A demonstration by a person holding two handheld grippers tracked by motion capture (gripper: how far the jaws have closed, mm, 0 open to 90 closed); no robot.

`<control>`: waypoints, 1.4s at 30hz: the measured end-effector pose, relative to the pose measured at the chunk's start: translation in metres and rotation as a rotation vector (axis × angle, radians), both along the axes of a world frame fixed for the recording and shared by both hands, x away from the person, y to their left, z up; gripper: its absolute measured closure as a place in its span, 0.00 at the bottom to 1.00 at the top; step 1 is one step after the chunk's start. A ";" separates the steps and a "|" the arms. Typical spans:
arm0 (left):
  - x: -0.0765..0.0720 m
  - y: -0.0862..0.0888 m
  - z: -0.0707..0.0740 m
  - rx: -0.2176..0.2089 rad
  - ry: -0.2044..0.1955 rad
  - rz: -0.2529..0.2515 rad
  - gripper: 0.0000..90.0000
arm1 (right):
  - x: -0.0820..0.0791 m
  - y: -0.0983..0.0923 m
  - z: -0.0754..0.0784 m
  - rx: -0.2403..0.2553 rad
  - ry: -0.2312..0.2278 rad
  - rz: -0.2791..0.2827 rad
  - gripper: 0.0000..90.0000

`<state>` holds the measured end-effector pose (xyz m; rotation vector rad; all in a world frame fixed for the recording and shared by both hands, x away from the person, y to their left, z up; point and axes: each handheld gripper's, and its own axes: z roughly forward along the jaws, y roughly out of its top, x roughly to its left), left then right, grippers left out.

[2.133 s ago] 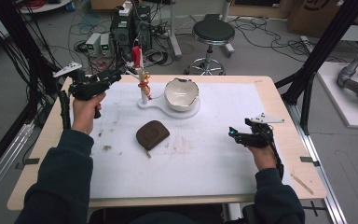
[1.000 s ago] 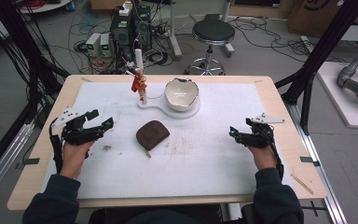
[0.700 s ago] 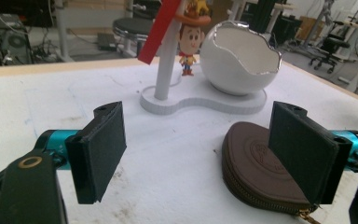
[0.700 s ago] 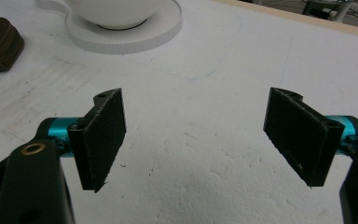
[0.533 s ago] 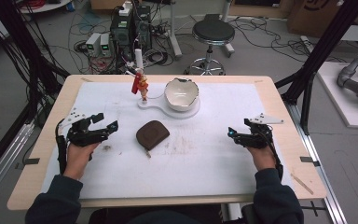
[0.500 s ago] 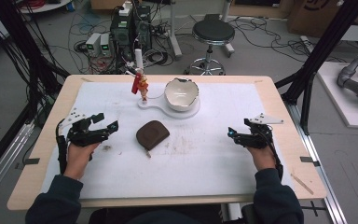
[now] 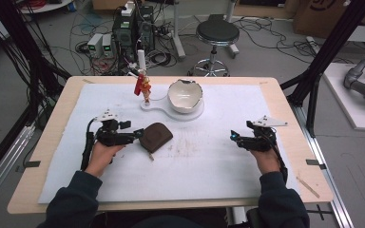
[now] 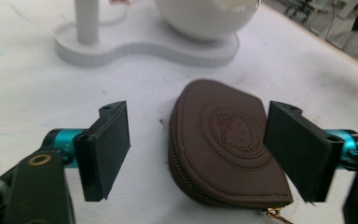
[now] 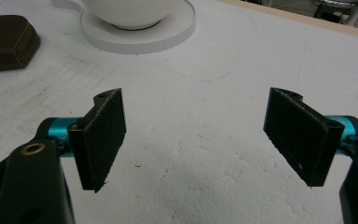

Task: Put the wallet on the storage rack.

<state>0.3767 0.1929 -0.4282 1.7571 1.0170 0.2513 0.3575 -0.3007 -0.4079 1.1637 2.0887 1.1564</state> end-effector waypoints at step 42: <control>0.007 -0.034 -0.004 -0.038 -0.083 -0.291 0.89 | 0.058 0.140 -0.033 0.173 0.284 0.582 0.24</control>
